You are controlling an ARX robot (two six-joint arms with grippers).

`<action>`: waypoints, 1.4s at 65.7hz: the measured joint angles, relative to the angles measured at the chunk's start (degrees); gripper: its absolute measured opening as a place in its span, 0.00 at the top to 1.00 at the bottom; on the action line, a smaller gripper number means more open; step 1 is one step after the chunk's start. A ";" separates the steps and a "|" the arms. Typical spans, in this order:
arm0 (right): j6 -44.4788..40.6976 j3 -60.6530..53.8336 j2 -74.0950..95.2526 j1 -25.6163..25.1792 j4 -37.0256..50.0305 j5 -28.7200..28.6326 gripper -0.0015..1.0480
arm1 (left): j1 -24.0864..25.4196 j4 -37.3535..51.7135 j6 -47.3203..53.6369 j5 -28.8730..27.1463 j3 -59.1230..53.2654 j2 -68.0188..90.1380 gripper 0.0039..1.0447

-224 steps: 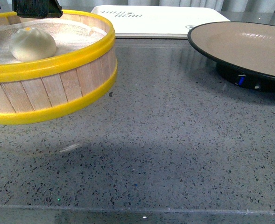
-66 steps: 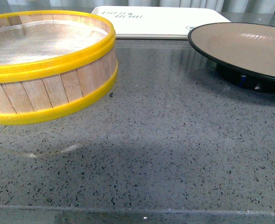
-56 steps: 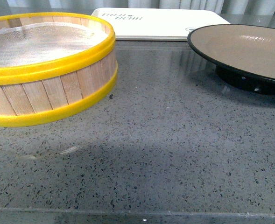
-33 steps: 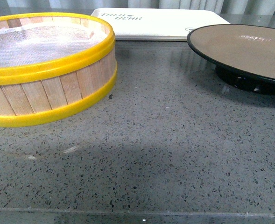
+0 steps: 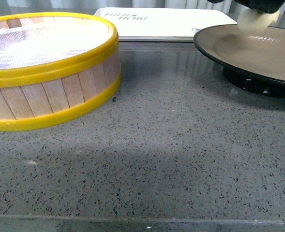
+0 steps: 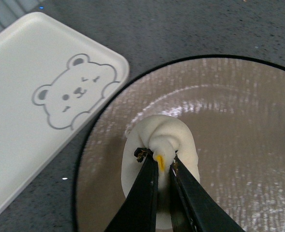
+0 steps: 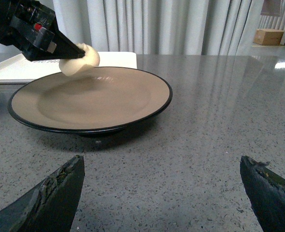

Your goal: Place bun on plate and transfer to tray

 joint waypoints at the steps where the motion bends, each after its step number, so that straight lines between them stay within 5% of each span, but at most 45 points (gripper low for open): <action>1: 0.00 0.00 0.00 0.00 0.00 0.02 0.09 | -0.17 -0.26 0.15 0.17 0.09 0.20 0.96; 54: 0.00 0.00 0.00 0.00 0.00 0.00 0.09 | -4.50 -2.58 3.72 -0.46 -0.52 3.06 0.95; 92: 0.00 0.00 0.00 0.00 0.00 0.00 0.09 | -3.61 -2.73 3.52 -0.46 -0.22 2.10 0.14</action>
